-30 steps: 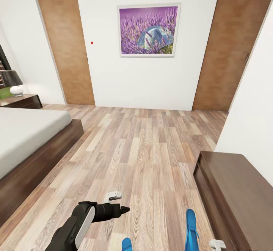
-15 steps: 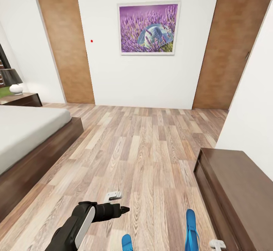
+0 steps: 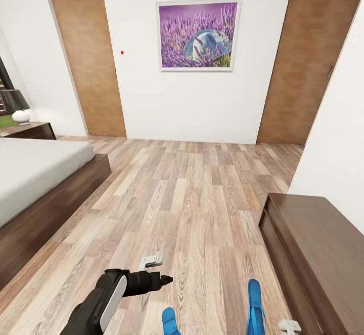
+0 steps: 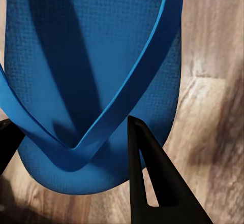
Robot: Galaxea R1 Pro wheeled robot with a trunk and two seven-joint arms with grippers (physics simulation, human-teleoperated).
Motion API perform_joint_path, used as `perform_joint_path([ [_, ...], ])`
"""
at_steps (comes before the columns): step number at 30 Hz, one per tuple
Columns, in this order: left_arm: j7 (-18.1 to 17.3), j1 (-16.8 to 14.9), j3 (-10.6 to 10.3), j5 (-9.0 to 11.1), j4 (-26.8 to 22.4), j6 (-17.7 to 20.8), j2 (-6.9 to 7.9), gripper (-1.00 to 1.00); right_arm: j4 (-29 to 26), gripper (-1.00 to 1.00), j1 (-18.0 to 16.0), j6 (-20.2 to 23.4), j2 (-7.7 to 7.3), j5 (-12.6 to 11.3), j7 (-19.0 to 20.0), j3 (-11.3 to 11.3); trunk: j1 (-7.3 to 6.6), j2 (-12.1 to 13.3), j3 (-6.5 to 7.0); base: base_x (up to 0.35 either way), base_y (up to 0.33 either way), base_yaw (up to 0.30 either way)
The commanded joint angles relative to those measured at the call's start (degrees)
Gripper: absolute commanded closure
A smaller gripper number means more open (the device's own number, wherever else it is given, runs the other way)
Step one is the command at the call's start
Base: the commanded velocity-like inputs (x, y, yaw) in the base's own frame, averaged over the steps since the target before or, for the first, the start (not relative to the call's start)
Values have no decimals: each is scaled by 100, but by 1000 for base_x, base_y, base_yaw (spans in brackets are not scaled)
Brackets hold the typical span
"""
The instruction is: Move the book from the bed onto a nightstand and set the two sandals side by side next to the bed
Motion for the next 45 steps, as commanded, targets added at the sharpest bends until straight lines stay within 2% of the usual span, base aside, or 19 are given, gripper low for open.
perform_joint_path([
  [1, -10, -3, 4, 4, -4, 27, -1, -100, 4, 100, -3, 23, -1, -51, 21, -7, 21, -44, -24, 0, 0, 0],
  [7, -10, -3, 4, 4, -3, -1, -1, -100, 4, 100, -3, 23, -1, -47, 21, -4, 153, -284, -132, 0, 0, 0],
  [45, -10, -3, 4, 4, 4, -63, -1, -100, 4, 100, -3, 23, -1, -40, 21, -2, 251, -335, -973, 0, 0, 0],
])
